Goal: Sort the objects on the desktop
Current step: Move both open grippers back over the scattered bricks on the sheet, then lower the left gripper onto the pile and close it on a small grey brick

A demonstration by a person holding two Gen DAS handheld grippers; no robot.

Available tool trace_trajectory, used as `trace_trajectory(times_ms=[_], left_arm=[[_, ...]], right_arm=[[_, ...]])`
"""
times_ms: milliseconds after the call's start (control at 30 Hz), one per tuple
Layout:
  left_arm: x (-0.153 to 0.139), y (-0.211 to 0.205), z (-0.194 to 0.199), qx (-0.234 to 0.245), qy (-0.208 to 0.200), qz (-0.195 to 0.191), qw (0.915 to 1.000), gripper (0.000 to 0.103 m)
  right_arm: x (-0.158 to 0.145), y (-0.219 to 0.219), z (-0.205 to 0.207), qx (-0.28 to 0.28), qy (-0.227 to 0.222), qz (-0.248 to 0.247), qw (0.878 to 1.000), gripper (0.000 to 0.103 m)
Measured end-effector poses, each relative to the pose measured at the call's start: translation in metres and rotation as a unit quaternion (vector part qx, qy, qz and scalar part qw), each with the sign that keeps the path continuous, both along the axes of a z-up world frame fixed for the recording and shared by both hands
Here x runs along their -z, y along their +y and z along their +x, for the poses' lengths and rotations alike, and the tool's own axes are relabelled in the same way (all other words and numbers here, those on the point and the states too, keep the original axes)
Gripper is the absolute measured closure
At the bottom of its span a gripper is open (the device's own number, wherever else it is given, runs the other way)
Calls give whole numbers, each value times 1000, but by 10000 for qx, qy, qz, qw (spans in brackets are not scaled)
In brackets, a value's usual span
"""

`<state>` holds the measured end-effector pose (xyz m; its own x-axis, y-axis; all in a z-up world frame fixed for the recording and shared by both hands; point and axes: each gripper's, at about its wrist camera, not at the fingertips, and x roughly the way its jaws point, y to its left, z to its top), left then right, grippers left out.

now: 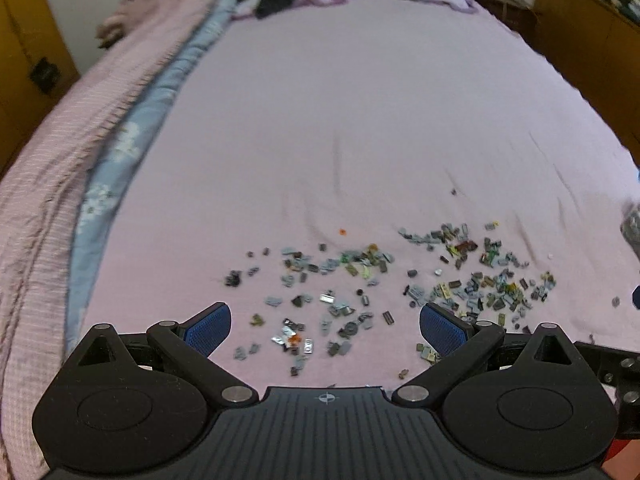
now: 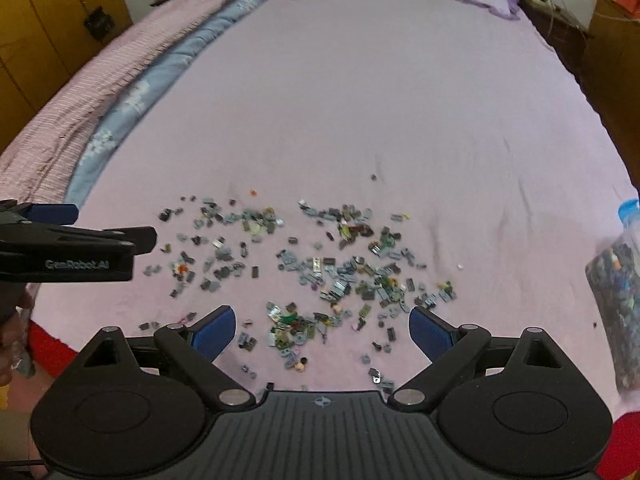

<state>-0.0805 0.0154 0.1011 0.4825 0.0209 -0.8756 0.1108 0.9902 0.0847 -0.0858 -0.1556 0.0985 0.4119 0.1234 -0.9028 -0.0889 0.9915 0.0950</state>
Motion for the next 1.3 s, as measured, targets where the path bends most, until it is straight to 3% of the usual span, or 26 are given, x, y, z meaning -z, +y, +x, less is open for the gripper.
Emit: trace_trajectory(times_ms=[167,467,633,800,967,1100,1233,1300], left_arm=[[22,-2,16,202,203,-50,9996,1],[29,-12,22,345,387,-64,9986,1],[47,-13,23,447,412,35,9981,1],[68,-14,25,541,402,154,9976,2],[89,-16,29,683,361,263,9967,10],[107,-23,38,948,293,378,9943,27],[123,-31,50,1093,418,161,9930,44],[128,-39,55,1229,417,35,9915,47]], right_arm=[[7,-7,4,98,105,-29,9999,8],[17,-20,11,259,281,-71,9992,8],[34,-19,14,260,333,-80,9991,8],[61,-15,17,253,459,-93,9986,19],[79,-9,21,131,489,-125,9986,26],[91,-9,24,125,535,-139,9984,31],[101,-11,28,121,544,-133,9984,40],[104,-12,30,139,508,-173,9985,41]])
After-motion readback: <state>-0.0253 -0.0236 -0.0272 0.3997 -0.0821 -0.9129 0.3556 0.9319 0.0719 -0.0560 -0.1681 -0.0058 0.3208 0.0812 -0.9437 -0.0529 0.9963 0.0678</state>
